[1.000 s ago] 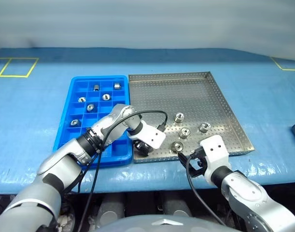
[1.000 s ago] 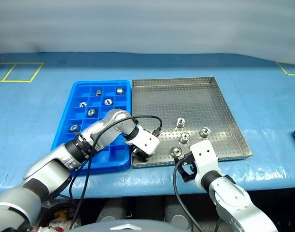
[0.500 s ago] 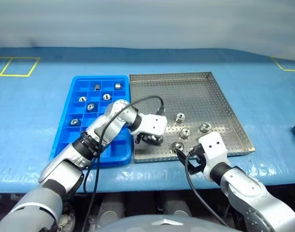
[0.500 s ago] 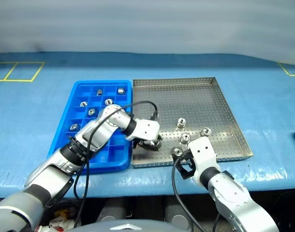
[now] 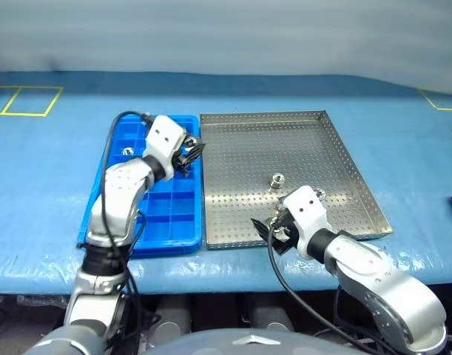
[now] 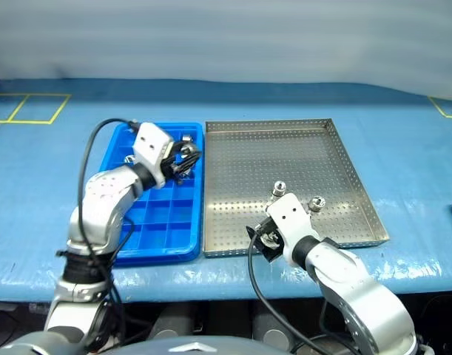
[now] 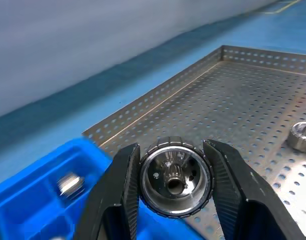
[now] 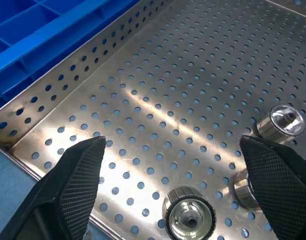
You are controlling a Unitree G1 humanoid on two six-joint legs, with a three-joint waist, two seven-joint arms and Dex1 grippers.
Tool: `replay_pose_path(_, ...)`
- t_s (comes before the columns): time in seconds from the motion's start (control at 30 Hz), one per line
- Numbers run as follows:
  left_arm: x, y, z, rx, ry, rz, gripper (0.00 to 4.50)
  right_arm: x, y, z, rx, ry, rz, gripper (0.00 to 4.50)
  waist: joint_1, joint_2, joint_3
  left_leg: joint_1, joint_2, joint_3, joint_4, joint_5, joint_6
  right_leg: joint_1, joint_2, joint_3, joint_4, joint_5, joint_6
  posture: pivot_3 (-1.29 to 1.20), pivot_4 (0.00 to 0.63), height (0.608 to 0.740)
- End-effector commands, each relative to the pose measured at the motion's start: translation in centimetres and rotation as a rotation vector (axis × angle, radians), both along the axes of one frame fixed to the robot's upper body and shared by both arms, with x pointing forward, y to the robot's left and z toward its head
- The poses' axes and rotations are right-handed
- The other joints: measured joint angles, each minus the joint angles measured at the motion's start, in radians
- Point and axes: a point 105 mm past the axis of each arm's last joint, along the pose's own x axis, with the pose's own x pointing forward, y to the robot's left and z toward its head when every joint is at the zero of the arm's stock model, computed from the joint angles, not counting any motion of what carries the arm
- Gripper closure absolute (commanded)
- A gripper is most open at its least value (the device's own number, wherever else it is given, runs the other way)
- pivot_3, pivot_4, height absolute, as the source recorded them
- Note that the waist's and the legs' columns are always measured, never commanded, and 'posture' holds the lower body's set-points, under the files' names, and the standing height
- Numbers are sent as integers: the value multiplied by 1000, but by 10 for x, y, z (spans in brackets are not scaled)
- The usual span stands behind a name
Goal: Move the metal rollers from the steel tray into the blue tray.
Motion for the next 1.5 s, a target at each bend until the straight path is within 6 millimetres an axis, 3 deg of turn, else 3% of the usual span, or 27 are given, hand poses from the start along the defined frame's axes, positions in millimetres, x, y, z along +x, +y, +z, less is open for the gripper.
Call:
replay_pose_path(0.03, -21, 8, 14, 20, -39, 8, 2812, 3, 11, 8, 10, -34, 74, 0, 16, 0, 0, 0, 0, 0, 0, 0, 0, 0, 0, 0, 0, 0, 0, 200, 150, 740)
replay_pose_path(0.33, -36, 46, -12, 92, 82, 202, 2812, 10, 44, 10, 15, -46, 254, 0, 61, 0, 0, 0, 0, -1, 1, 1, 0, 1, -2, -2, 0, 0, -1, 270, 150, 740)
replay_pose_path(0.5, -40, 47, -21, 90, 131, 217, 2812, 9, 53, 9, 17, -48, 305, 0, 79, 0, 0, -1, 0, -2, 0, 1, 0, 0, -2, -3, -1, -1, -1, 284, 150, 740)
replay_pose_path(0.8, -42, 52, -42, 115, 273, 242, 2812, 7, 51, 8, 19, -47, 287, 0, 80, 0, 0, -1, 0, -2, 0, 1, 0, 0, -2, -4, -1, -1, -2, 249, 150, 740)
replay_pose_path(0.9, -42, 54, -44, 151, 291, 246, 1823, 7, 48, 8, 19, -46, 269, 0, 79, 0, 0, -1, 0, -2, -1, 0, 0, -1, -3, -4, -1, -1, -2, 249, 150, 740)
replay_pose_path(1.07, -31, 36, -18, 90, 204, 168, 146, 5, 40, 10, 25, -50, 216, 0, 82, -1, 0, -1, 0, -2, -1, 1, 0, 0, -4, -5, -1, -1, -2, 203, 150, 740)
replay_pose_path(1.23, -22, 4, 6, 5, 99, 12, 67, 3, 23, 12, 31, -54, 125, 0, 71, -1, 0, -2, -1, -1, -1, 1, 0, -1, -6, -6, -1, -1, -2, 156, 150, 740)
replay_pose_path(1.5, -19, -68, 5, 17, 104, -330, 67, -14, -17, 4, 4, -14, -76, 0, 52, -1, 0, -2, -2, -2, 0, 1, 0, 0, -5, -6, -1, -1, -2, 83, 150, 740)
